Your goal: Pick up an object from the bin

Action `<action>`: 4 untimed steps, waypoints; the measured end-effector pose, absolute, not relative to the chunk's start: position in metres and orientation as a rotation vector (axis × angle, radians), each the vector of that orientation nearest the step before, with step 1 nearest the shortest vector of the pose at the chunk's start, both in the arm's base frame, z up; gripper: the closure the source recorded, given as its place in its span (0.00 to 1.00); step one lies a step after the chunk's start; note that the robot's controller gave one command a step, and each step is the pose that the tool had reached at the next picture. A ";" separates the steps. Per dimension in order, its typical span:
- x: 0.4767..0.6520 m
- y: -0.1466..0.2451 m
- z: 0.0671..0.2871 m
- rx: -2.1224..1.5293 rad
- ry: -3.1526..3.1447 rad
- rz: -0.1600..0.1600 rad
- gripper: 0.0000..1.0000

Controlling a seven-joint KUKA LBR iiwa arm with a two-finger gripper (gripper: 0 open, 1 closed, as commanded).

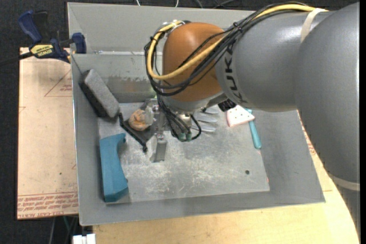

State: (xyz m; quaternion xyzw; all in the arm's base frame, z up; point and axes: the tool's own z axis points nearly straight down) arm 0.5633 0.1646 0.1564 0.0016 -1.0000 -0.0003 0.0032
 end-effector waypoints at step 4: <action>0.642 0.143 0.115 0.317 -3.130 -0.009 0.00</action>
Offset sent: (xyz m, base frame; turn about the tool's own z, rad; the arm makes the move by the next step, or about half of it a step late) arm 0.0546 -0.0611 -0.0142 -0.0728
